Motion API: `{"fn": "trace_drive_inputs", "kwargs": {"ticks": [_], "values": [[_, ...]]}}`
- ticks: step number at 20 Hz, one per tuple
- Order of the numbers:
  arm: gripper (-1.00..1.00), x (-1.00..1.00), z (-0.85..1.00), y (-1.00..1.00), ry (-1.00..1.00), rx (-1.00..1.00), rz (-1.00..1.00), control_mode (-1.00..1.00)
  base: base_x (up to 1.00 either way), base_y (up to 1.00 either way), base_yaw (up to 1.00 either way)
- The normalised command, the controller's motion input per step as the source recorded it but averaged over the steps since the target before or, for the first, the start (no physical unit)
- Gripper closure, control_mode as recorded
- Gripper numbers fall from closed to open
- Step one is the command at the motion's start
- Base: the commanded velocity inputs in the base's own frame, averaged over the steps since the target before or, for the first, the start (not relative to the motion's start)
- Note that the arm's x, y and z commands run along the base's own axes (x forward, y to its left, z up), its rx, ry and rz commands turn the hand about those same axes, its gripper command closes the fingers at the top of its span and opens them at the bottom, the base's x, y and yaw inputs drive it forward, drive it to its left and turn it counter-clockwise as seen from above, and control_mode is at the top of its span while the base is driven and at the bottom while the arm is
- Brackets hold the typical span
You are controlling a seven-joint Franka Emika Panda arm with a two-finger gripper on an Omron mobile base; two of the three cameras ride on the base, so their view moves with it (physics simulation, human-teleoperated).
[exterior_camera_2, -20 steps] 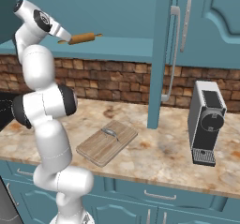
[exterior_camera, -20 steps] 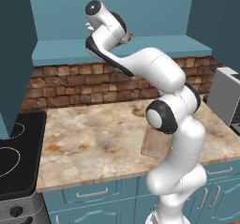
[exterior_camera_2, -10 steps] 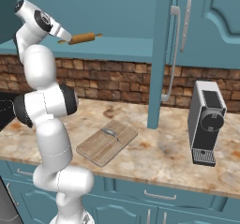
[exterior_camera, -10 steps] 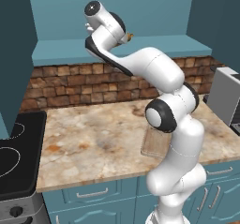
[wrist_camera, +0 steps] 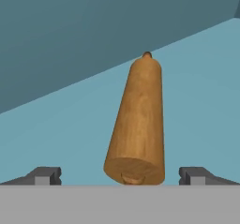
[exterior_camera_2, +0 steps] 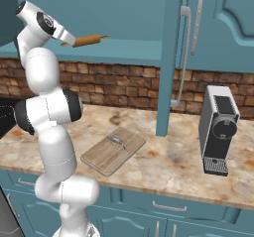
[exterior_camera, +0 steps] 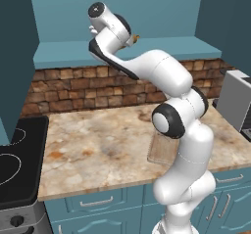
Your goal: Open the cabinet, retrieve the rolling pin, and place it next to the meat on the cutting board to prepare for tenderizing.
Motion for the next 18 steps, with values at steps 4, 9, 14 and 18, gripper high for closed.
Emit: {"fn": "trace_drive_inputs", "kwargs": {"ticks": [4,9,14,18], "values": [[-1.0,0.03,-0.12,-0.03,0.0,0.0,0.0,-1.0,0.0,0.0,0.0],[-1.0,0.09,-0.14,-0.05,-0.01,-0.02,0.0,-1.0,0.0,0.0,0.0],[-1.0,0.19,-0.08,-0.03,-0.04,-0.03,0.0,-1.0,0.0,0.0,0.0],[-1.0,0.26,-0.02,-0.01,-0.01,-0.01,0.0,-1.0,0.0,0.0,0.0]]}}
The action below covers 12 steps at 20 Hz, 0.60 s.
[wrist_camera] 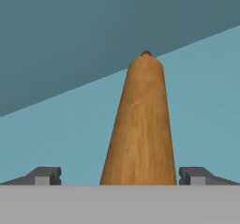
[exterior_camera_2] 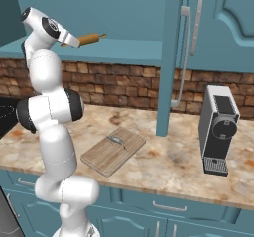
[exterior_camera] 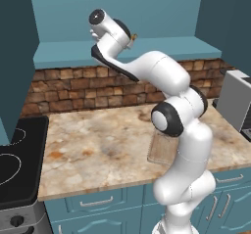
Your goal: Open the cabinet, retrieve the rolling pin, and place it next to the meat on the cutting board to prepare for tenderizing.
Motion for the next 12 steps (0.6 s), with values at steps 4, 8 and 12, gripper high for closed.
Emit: {"fn": "trace_drive_inputs", "kwargs": {"ticks": [4,8,12], "values": [[-1.0,0.21,-0.01,0.0,0.0,0.0,0.0,-1.0,0.0,0.0,0.0],[1.0,0.09,-0.08,0.0,0.0,0.0,0.0,-1.0,0.0,0.0,0.0],[1.0,0.0,-0.22,0.0,0.0,0.0,0.0,-1.0,0.0,0.0,0.0]]}}
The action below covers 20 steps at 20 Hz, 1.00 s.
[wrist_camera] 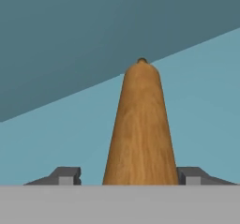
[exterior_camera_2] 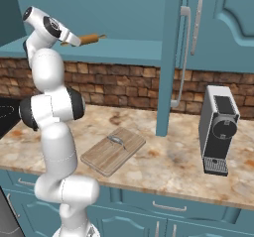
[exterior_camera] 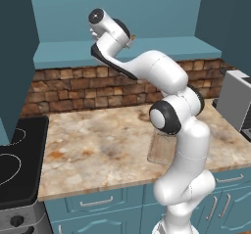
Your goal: Open the cabinet, retrieve the rolling pin, and place it next to the meat on the cutting board to prepare for tenderizing.
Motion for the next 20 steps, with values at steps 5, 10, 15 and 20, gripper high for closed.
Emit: {"fn": "trace_drive_inputs", "kwargs": {"ticks": [5,10,15,20], "values": [[1.0,-0.07,-0.22,0.0,0.01,0.05,0.0,-1.0,0.0,0.0,0.0],[1.0,-0.7,-0.08,0.17,-0.19,0.05,0.0,-1.0,0.0,0.0,0.0],[1.0,-0.88,-0.04,0.25,-0.2,0.03,-0.01,-1.0,0.0,0.0,0.0],[1.0,-0.97,0.0,0.11,-0.12,0.06,-0.06,-1.0,0.0,0.0,0.0]]}}
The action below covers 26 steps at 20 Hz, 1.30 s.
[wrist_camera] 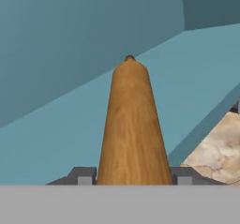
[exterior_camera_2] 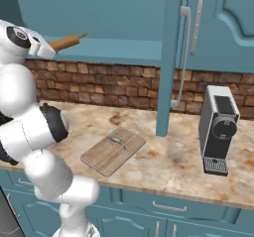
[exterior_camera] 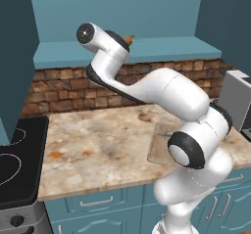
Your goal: Open the cabinet, retrieve the rolling pin, and place it next to the meat on the cutting board to prepare for tenderizing.
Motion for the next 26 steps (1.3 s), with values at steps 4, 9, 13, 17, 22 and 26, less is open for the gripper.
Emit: {"fn": "trace_drive_inputs", "kwargs": {"ticks": [4,9,13,17,22,26], "values": [[1.0,-0.89,0.0,0.0,-0.06,0.08,-0.08,-1.0,0.0,0.0,0.0],[1.0,-0.95,0.0,-0.03,0.0,0.12,-0.1,-1.0,0.0,0.0,0.0],[1.0,-0.95,0.0,-0.16,0.0,0.15,-0.13,-1.0,0.0,0.0,0.0],[1.0,-0.86,-0.04,-0.31,0.02,0.15,-0.17,-1.0,0.0,0.0,0.0],[1.0,-0.49,-0.14,-0.44,0.1,0.12,-0.21,-1.0,0.0,0.0,0.0],[1.0,-0.27,-0.28,-0.53,0.12,0.08,-0.22,-1.0,0.0,0.0,0.0]]}}
